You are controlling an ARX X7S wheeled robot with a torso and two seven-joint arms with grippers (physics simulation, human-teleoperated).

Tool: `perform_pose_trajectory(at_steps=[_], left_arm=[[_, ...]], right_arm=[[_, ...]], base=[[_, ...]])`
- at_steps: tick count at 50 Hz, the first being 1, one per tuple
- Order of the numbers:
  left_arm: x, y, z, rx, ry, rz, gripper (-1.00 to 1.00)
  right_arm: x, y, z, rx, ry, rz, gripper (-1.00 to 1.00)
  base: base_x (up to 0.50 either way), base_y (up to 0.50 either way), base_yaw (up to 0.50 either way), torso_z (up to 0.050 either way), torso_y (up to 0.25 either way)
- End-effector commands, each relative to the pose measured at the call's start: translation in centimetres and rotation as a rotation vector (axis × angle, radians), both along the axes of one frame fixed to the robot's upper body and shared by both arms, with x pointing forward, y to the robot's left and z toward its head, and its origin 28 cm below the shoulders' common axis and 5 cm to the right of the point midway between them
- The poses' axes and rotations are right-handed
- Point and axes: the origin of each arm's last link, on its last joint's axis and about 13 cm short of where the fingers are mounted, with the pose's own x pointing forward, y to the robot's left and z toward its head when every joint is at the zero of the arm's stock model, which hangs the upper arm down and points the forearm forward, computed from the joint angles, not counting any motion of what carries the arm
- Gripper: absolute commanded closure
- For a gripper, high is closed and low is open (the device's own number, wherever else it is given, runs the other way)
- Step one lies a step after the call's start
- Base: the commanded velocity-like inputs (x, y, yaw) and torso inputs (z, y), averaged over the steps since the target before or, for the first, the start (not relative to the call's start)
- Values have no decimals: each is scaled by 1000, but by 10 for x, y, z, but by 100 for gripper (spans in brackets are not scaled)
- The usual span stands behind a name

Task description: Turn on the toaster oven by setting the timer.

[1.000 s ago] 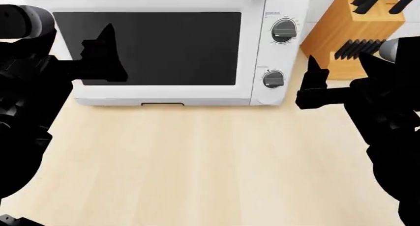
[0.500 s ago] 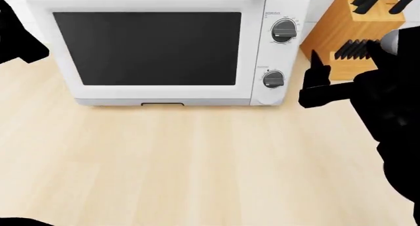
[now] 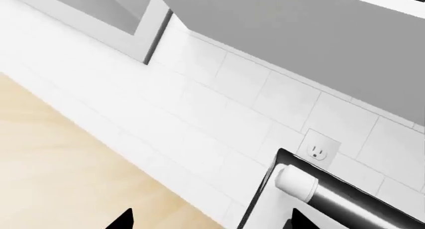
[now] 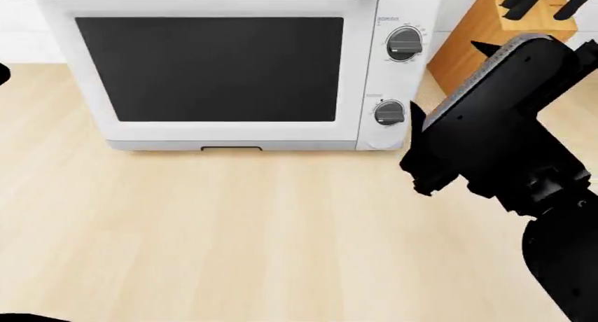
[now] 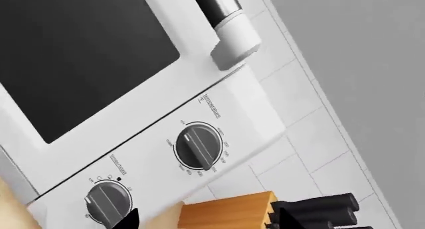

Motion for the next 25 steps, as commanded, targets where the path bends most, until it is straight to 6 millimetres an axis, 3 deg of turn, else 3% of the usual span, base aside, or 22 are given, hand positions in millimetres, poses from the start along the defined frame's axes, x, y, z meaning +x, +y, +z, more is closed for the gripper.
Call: perform_pose_trajectory(at_steps=[1,11,13,19,25], left_arm=[[-1,1,2,-20,-9,-4,-100],[-1,5,3,-43,-24,28,-100],[-1,3,3,-48,-25,20,-100],[1,2,2,-46,-21,17,-100],[0,2,1,-45,-19,13,-100]], right_arm=[[-5,-6,-14,-342,-38,10,-100],[14,-15,-5,-454,-39,-183,-100],[16,-16,-12,-520,-36,-203,-100],[24,-25,-11,-507,-14,-307,-100],[25,-23,-11,-524,-28,-298,-100]], base=[[0,0,0,0,0],[0,0,0,0,0],[0,0,0,0,0],[0,0,0,0,0],[0,0,0,0,0]])
